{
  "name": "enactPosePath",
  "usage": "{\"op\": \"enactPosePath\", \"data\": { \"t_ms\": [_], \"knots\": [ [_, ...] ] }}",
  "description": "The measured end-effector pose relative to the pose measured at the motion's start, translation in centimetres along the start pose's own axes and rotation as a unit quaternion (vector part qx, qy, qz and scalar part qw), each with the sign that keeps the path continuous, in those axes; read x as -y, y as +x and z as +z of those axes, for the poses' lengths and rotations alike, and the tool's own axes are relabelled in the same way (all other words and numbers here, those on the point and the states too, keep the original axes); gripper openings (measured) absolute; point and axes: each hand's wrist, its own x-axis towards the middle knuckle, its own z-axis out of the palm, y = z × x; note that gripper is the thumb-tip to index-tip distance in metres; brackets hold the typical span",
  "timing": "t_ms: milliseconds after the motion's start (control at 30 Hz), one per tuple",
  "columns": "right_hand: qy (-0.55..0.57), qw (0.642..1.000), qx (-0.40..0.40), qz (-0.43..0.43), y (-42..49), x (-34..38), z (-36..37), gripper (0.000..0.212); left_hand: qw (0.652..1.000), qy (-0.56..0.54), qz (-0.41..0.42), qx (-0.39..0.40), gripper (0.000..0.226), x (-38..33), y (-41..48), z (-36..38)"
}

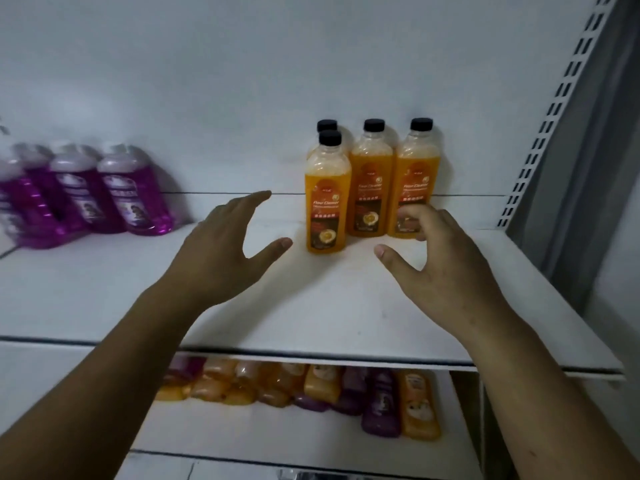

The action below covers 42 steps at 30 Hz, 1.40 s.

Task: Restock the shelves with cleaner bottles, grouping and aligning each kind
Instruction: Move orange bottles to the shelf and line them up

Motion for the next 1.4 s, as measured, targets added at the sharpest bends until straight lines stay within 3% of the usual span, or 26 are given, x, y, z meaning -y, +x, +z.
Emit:
{"op": "enactPosePath", "data": {
  "t_ms": [133, 367, 700, 867, 967, 1200, 1400],
  "knots": [
    [-0.009, 0.998, 0.046, -0.041, -2.3, 2.2, 1.6, 0.056, 0.996, 0.089, 0.008, 0.007, 0.077, -0.2, -4.3, -1.1],
    [-0.008, 0.991, 0.102, -0.086, -7.1, 5.8, 3.8, 0.059, 0.996, 0.092, 0.005, 0.000, 0.071, 1.7, -11.3, -3.1],
    [0.017, 0.997, 0.041, -0.061, -14.3, 11.9, 6.5, 0.045, 0.997, 0.034, 0.059, -0.028, 0.058, 7.5, -18.9, -5.2],
    [0.044, 0.997, 0.027, -0.048, -17.6, 15.5, 9.9, 0.040, 0.997, 0.013, 0.071, -0.004, 0.050, 11.8, -22.8, -5.3],
    [0.059, 0.997, 0.051, -0.024, -19.1, 15.9, 12.8, 0.037, 0.998, -0.003, 0.063, 0.024, 0.046, 14.2, -24.4, -3.6],
    [0.082, 0.979, 0.158, 0.098, -20.1, 11.2, 20.1, 0.031, 0.991, -0.036, 0.004, 0.129, 0.061, 18.8, -24.1, 4.4],
    [0.151, 0.951, 0.187, 0.193, -19.0, 5.8, 25.7, 0.026, 0.984, -0.051, -0.061, 0.156, 0.068, 21.8, -22.1, 10.7]
  ]
}}
